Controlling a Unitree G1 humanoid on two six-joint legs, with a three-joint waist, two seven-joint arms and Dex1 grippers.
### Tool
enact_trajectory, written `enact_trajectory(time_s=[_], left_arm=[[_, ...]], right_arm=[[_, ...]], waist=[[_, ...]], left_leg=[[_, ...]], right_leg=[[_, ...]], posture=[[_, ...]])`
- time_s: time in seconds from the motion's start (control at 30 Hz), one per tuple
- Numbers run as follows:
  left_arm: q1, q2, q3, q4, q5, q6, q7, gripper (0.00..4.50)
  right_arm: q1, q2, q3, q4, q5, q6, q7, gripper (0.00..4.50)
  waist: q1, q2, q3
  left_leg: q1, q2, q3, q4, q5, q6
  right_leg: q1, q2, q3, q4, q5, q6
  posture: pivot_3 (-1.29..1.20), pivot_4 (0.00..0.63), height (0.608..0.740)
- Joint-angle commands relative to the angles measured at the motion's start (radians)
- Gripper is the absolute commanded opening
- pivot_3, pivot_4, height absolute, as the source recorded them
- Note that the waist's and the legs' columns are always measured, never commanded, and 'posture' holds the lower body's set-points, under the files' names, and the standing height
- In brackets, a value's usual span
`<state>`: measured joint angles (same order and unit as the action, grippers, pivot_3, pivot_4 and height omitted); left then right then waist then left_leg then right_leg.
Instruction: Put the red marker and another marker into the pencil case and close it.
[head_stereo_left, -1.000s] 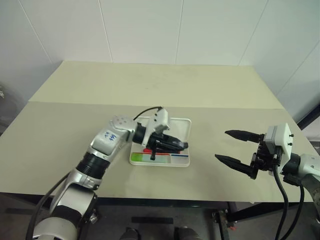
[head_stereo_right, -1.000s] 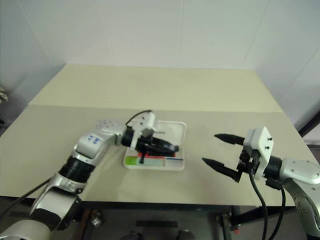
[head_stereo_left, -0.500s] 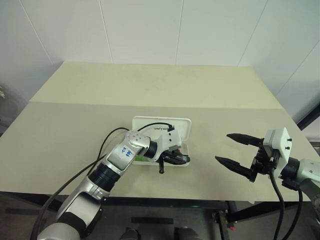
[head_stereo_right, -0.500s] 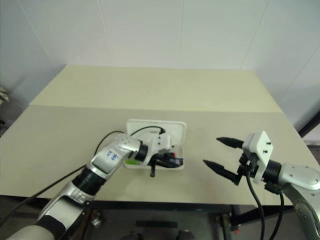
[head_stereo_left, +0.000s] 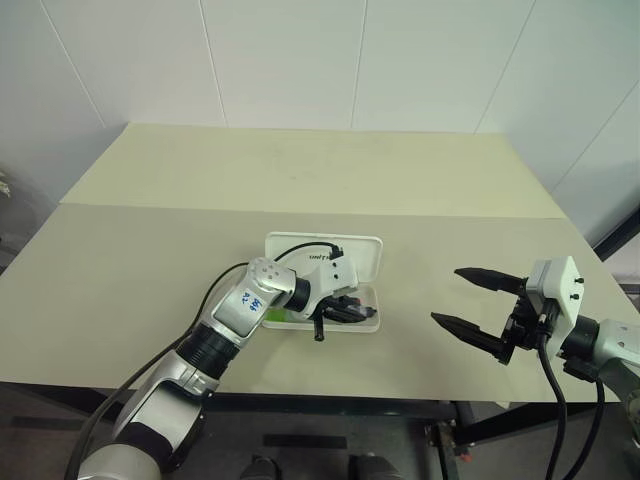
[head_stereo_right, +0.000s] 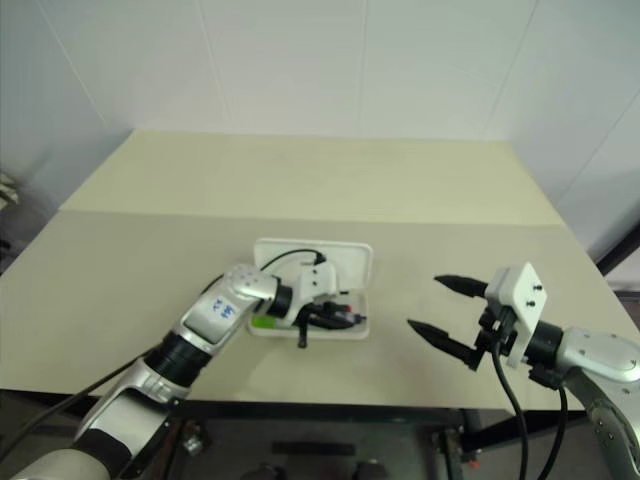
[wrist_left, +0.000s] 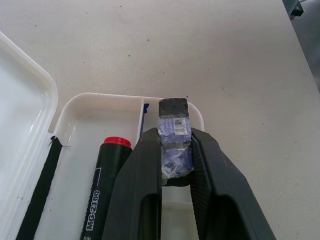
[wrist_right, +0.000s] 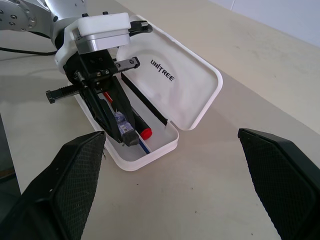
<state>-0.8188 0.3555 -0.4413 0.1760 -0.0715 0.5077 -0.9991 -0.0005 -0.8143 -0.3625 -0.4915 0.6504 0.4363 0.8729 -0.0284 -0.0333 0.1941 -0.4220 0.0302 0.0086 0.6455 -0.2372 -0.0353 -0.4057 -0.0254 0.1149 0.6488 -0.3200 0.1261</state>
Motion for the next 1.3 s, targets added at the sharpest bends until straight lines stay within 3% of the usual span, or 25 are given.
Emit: enact_trajectory(time_s=[0.03,0.2,0.6,0.63,0.87,1.1,1.3], left_arm=[[-0.025,-0.007,0.015,-0.008,0.004,-0.026,-0.012,0.43],[-0.019,-0.001,0.008,-0.021,0.003,-0.023,-0.03,0.43],[-0.019,0.016,0.015,-0.04,0.001,-0.011,-0.057,4.34],[-0.018,0.018,0.016,-0.044,-0.001,-0.009,-0.06,4.46],[-0.015,0.024,0.057,-0.086,-0.052,-0.032,-0.105,4.46],[-0.006,-0.003,0.221,-0.105,-0.22,-0.167,-0.185,4.46],[-0.066,-0.08,0.41,0.009,-0.373,-0.339,-0.199,4.46]], right_arm=[[0.003,0.001,-0.046,-0.034,0.015,-0.016,-0.008,4.5],[0.004,-0.001,-0.047,-0.03,0.014,-0.018,-0.009,4.5],[0.002,-0.005,-0.048,-0.024,0.011,-0.022,-0.005,4.5],[0.002,-0.005,-0.048,-0.024,0.011,-0.023,-0.004,4.5],[0.006,-0.005,-0.05,-0.026,0.009,-0.028,-0.003,4.5],[0.008,-0.01,-0.057,-0.029,0.011,-0.025,0.002,4.5],[-0.005,-0.012,-0.052,-0.02,0.012,-0.023,0.007,4.5]], waist=[[0.0,0.0,0.0],[0.0,0.0,0.0],[0.0,0.0,0.0],[0.0,0.0,0.0],[0.0,0.0,0.0],[-0.001,0.0,0.0],[0.0,0.0,0.0]], left_leg=[[0.0,0.0,0.0,0.0,0.0,0.0],[0.0,0.0,0.0,0.001,0.0,0.0],[0.0,0.0,0.0,0.002,0.0,0.0],[0.0,0.0,0.0,0.002,0.0,0.0],[0.0,0.0,0.0,0.002,0.0,0.0],[0.0,0.0,0.0,0.002,0.0,0.0],[0.001,0.0,0.0,0.003,0.0,0.0]], right_leg=[[0.0,0.0,0.0,0.0,0.0,0.0],[0.0,0.0,0.0,0.001,0.0,0.0],[0.0,0.0,0.0,0.003,0.0,0.0],[0.0,0.0,0.0,0.003,0.0,0.0],[0.0,0.0,0.0,0.003,0.0,0.0],[0.0,0.0,0.0,0.003,0.0,0.0],[0.0,0.0,0.0,0.004,0.0,0.0]], posture=[[0.0,0.15,0.74],[0.0,0.15,0.74],[0.0,0.15,0.74],[0.0,0.15,0.74],[0.0,0.15,0.74],[0.0,0.15,0.74],[0.0,0.15,0.74]])
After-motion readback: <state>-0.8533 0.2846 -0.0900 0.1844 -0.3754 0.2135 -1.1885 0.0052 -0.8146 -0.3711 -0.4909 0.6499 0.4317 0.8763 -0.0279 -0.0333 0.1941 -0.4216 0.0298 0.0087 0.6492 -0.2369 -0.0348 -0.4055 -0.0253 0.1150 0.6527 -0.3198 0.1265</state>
